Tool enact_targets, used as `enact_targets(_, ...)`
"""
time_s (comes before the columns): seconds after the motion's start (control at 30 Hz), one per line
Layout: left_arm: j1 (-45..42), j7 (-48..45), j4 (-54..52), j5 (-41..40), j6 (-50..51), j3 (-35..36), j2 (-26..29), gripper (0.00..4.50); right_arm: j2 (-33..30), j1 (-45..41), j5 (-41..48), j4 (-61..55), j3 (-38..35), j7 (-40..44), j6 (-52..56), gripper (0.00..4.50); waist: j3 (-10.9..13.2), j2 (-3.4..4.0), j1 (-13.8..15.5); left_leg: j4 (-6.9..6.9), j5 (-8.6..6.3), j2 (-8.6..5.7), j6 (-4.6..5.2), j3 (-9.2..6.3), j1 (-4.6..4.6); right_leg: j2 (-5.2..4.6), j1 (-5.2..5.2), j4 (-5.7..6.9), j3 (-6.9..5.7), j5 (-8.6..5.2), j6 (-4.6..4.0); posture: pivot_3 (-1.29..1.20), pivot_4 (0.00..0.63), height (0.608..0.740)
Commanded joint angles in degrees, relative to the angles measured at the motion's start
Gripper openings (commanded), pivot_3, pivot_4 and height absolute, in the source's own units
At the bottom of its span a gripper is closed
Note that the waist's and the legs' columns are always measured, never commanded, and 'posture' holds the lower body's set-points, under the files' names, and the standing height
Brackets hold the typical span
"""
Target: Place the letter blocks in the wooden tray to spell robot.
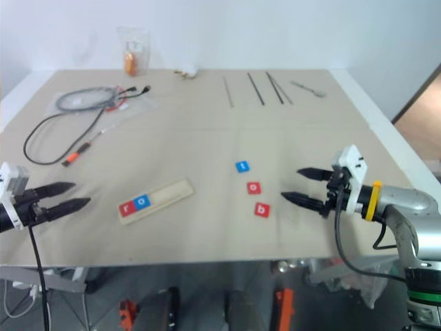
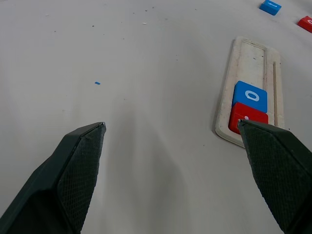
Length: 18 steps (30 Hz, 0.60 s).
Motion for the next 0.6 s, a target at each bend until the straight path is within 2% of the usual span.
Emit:
enact_targets(0.03, 1.29, -0.51, -2.75, 0.27, -0.97, 1.69, 1.12, 4.50, -0.63, -1.87, -1.18, 1.00, 0.60, 0.41, -1.96, 4.47, 0.00, -0.01, -0.01, 0.00, 0.00, 0.00, 0.00, 0.00, 0.00, 0.00, 0.00, 0.00, 0.00, 0.00, 0.00, 0.00, 0.150, 0.740)
enact_targets(0.2, -1.24, -3.14, -7.96, -2.51, 2.22, -0.26, 1.93, 4.50, -0.37, -5.13, -2.25, 1.55, 4.03, 2.04, -3.40, 4.47, 0.00, 0.00, -0.04, 0.01, 0.00, 0.02, 0.00, 0.03, 0.00, 0.02, -0.03, 0.02, 0.04, 0.03, 0.00, 0.00, 0.150, 0.740)
enact_targets(0.33, -3.49, -5.69, -11.30, -3.59, 3.19, -2.64, 1.95, 4.50, -0.77, -6.67, -0.84, -2.29, 5.87, 4.50, -2.72, 4.47, 0.00, 0.00, 0.05, 0.02, 0.01, 0.02, 0.01, 0.03, 0.00, 0.04, 0.00, 0.05, 0.04, 0.02, 0.05, 0.00, 0.150, 0.740)
enact_targets(0.47, -2.16, -10.31, -14.40, 1.60, 0.69, -9.84, 5.11, 4.50, -0.77, -8.50, -0.72, -6.46, 9.30, 7.58, -3.15, 4.47, 0.00, 0.00, -0.12, 0.03, 0.00, 0.02, 0.01, 0.05, 0.00, 0.03, 0.00, 0.04, 0.05, 0.00, 0.08, 0.00, 0.150, 0.740)
enact_targets(0.6, -4.95, -8.49, -10.74, 8.07, -4.50, -15.74, 3.35, 4.50, 0.61, -10.60, -1.91, -8.70, 12.82, 8.40, -4.36, 4.47, 0.00, 0.01, -0.02, 0.02, 0.00, 0.10, 0.01, 0.05, 0.01, 0.14, -0.04, 0.07, 0.07, 0.01, 0.04, 0.00, 0.150, 0.740)
